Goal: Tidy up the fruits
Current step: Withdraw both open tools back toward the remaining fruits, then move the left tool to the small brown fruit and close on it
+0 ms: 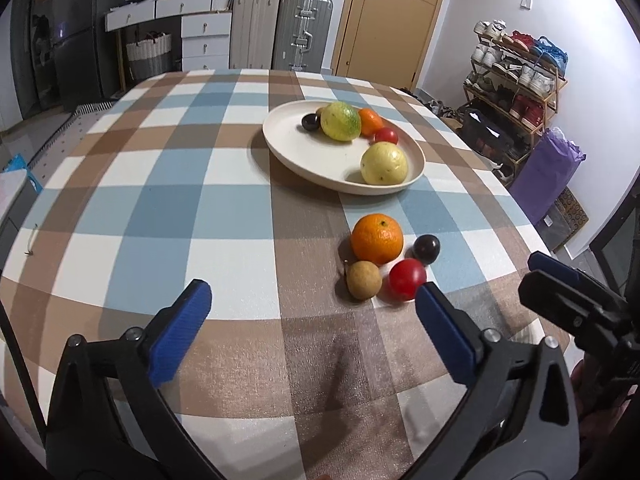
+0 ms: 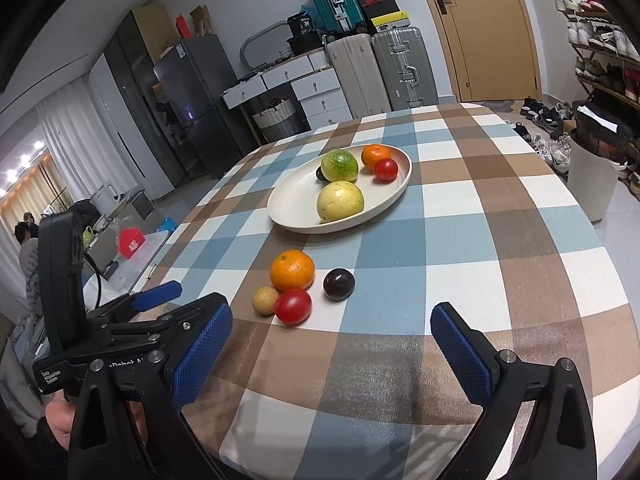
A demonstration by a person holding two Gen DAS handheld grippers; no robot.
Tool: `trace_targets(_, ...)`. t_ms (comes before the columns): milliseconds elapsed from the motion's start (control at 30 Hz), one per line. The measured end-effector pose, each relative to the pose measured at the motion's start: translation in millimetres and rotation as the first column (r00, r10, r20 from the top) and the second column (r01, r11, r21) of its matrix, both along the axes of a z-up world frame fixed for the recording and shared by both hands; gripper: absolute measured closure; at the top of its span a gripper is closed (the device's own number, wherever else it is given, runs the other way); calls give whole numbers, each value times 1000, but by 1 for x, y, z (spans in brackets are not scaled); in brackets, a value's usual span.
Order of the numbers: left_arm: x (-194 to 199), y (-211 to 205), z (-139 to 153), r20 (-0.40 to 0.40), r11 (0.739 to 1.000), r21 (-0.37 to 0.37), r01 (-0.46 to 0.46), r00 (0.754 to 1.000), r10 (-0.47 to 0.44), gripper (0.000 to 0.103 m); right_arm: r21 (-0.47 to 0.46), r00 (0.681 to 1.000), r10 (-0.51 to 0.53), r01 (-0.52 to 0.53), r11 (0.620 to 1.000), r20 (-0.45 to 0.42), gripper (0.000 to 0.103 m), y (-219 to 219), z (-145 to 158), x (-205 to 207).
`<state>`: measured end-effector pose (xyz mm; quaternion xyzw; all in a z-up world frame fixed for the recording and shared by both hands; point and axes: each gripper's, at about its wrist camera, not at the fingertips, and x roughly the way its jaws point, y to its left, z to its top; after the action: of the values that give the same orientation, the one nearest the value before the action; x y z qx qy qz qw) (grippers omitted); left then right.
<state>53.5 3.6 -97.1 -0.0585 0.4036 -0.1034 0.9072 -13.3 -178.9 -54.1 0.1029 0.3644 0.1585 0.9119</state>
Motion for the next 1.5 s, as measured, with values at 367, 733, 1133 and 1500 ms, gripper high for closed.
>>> trace_targets(367,17,-5,-21,-37,999,32,-5,999,6,1,8,1000,5,-5,1000,-18,2,-6,-9,7)
trace_targets(733,27,-18,-26,-12,993,119,22,1000,-21,2,26,999,-8,10,1000,-48,2,-15,-19,19)
trace_targets(1133,36,-19,-32,-66,993,65,96,994,-92,26,40,999,-21,23,999,-47,2,-21,-20,19)
trace_targets(1500,39,-26,-32,-69,985,40,170,984,-167,50,40,999,-18,20,999,-46,2,-22,-22,19)
